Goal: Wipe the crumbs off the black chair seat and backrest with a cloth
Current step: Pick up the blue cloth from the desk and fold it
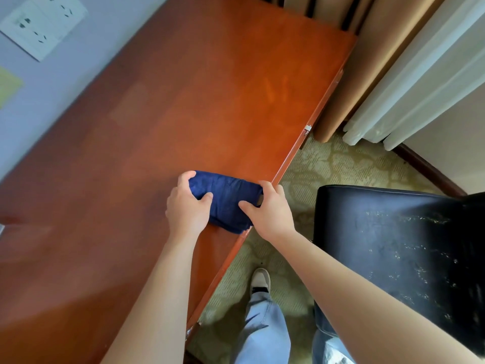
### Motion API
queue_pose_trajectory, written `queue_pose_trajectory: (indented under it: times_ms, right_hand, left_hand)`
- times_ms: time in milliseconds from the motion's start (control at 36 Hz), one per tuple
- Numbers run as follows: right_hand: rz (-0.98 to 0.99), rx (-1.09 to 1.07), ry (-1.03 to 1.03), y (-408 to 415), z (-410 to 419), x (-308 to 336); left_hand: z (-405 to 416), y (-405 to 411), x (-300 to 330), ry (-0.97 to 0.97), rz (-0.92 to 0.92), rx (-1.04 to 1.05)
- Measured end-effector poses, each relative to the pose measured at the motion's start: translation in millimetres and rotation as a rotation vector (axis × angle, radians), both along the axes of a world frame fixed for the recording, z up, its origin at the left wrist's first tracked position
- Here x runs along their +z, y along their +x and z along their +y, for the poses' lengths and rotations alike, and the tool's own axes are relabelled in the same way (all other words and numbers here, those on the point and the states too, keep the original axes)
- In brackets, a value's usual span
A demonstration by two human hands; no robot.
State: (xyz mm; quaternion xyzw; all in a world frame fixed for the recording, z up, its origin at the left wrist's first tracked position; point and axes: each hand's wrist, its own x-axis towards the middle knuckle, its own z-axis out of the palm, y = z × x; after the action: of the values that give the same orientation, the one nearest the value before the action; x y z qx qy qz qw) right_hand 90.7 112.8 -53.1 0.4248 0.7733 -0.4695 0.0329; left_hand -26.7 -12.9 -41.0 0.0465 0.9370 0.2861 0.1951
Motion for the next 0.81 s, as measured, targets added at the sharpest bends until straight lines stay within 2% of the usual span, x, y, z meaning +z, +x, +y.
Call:
queue_pose_trajectory:
  times_ms: [56,250,333,444,528,694,806]
  right_hand:
    - [-0.008,-0.016,-0.032,-2.7,-0.1,-2.5]
    - [0.02,-0.064,-0.254,-1.3,16.3,-0.8]
    - [0.118,-0.124,-0.367,17.7,32.2,3.6]
    - [0.321,-0.317,-0.714,61.5,69.2,14.7]
    - [0.462,-0.396,-0.888,104.4,104.8,22.2]
    - [0.544,-0.498,-0.829,197.8,172.2,25.2]
    - [0.564,-0.591,-0.757,266.6,211.9,15.6]
  left_hand:
    - [1.5,-0.1,0.3,-0.016,0.005,0.025]
    - [12.8,5.1,7.9,0.115,-0.026,0.058]
    - [28.4,15.1,13.2,0.212,-0.088,0.063]
    - [68.8,37.8,17.6,0.352,-0.179,-0.011]
    - [110.4,65.3,15.3,0.436,-0.276,-0.08]
    - [208.0,145.7,0.2,0.456,-0.414,-0.244]
    - [265.4,211.9,-11.2,0.288,-0.192,-0.483]
